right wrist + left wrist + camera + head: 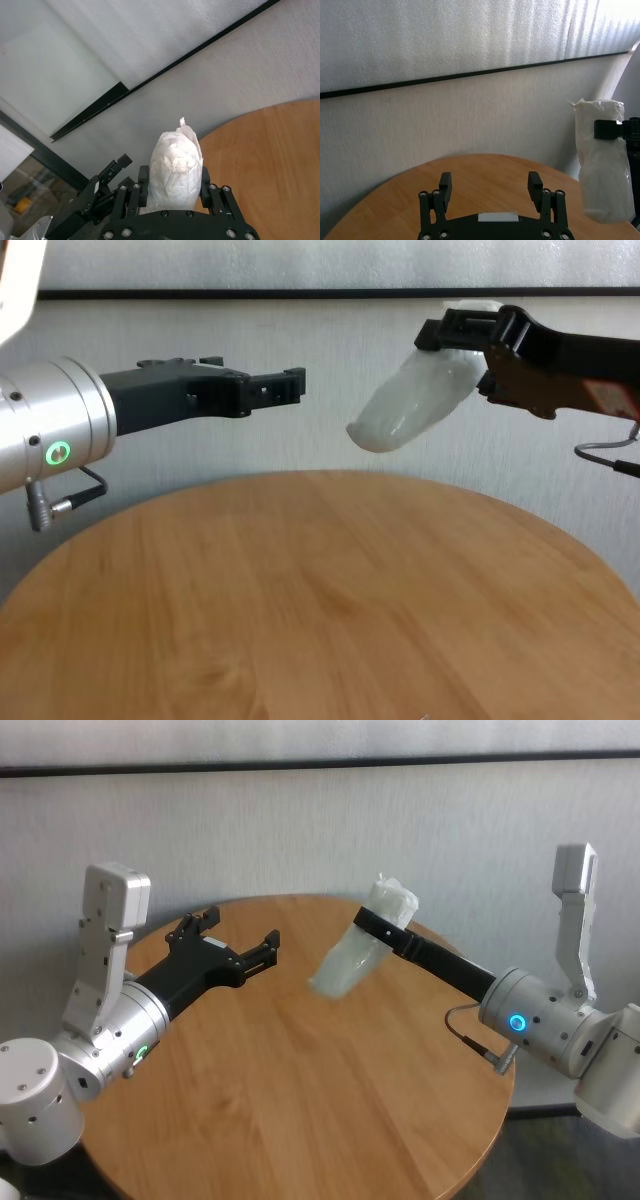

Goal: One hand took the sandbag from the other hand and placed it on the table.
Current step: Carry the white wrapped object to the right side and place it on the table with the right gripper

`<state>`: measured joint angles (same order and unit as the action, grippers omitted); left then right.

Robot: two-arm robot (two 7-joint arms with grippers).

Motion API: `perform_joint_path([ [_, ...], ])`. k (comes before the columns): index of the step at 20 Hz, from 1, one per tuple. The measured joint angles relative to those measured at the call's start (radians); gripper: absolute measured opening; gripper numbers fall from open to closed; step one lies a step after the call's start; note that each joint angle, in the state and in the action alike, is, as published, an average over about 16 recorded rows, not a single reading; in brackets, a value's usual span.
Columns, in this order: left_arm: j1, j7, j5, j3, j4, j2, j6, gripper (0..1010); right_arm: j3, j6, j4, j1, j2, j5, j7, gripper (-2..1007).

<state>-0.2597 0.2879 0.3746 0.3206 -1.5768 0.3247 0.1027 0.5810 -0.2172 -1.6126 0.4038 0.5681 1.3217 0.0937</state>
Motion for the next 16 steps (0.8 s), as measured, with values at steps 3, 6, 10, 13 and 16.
perform_joint_path([
  [3, 0.0, 0.0, 0.0, 0.0, 0.0, 0.001, 0.0, 1001, 0.003, -0.003, 0.002, 0.003, 0.0, -0.001, 0.004, 565],
  [6, -0.001, 0.001, 0.001, 0.001, 0.0, 0.001, -0.003, 1001, 0.007, -0.008, 0.006, 0.006, 0.0, -0.002, 0.005, 565],
  [10, -0.001, 0.002, 0.002, 0.002, 0.001, 0.0, -0.007, 1001, 0.015, -0.018, 0.011, 0.011, 0.0, -0.005, 0.004, 565],
  [13, -0.002, 0.003, 0.003, 0.002, 0.001, 0.0, -0.009, 1001, 0.02, -0.025, 0.017, 0.013, 0.0, -0.006, 0.0, 565],
  [16, -0.002, 0.003, 0.004, 0.002, 0.002, 0.0, -0.01, 1001, 0.024, -0.032, 0.024, 0.016, -0.001, -0.006, -0.003, 565],
])
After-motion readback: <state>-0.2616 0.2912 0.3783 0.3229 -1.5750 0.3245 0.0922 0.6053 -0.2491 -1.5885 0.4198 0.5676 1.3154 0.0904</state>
